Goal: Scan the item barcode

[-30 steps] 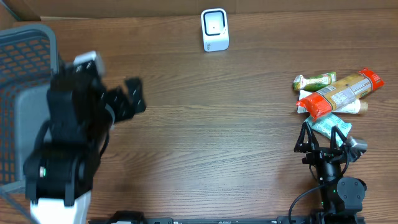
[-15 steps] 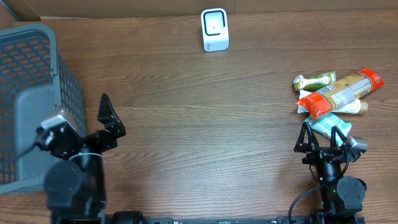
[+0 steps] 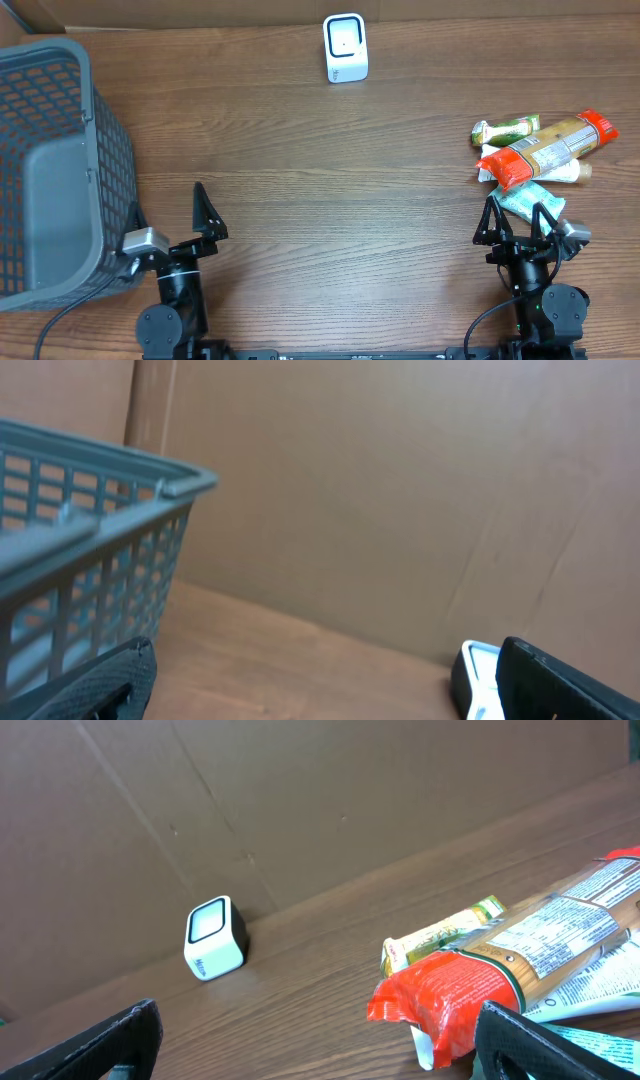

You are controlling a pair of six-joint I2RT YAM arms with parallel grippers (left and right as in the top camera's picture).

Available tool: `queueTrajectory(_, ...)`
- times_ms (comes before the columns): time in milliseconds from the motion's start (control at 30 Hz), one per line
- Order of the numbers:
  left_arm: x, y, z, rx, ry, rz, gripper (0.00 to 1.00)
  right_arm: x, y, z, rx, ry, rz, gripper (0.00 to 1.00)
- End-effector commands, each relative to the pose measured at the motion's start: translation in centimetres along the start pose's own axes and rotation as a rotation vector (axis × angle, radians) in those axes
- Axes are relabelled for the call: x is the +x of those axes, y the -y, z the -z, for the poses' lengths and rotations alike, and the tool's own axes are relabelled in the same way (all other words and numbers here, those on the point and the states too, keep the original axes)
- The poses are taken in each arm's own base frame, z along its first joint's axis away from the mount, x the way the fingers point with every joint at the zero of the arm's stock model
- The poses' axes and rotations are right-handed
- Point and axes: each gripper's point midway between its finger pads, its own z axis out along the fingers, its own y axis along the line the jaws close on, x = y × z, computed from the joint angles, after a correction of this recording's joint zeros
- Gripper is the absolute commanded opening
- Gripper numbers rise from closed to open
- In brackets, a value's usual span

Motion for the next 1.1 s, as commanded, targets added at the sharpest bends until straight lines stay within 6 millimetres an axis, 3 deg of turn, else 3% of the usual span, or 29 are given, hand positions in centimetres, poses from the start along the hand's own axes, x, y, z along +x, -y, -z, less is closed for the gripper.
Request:
queueTrajectory(0,2.4,-0.5,0.2,0.007,-0.029,-0.065,1.0,0.1,0.1,0.0,-0.001,0.005,0.0,1.0)
queueTrajectory(167,5.4,-1.3,0.5,0.0,-0.08,-0.087,1.0,0.1,0.1,0.0,-0.001,0.005,0.0,1.0)
queueTrajectory(367,7.2,-1.7,1.0,-0.009,-0.153,-0.117,1.0,0.1,0.1,0.0,-0.001,0.005,0.0,1.0)
queueTrajectory(467,9.3,-2.3,1.4,-0.026,-0.242,-0.134,1.0,0.1,0.1,0.0,-0.001,0.005,0.0,1.0)
queueTrajectory(1067,9.5,-1.8,1.5,0.004,-0.25,-0.141,1.0,0.1,0.1,0.0,-0.001,0.005,0.0,1.0)
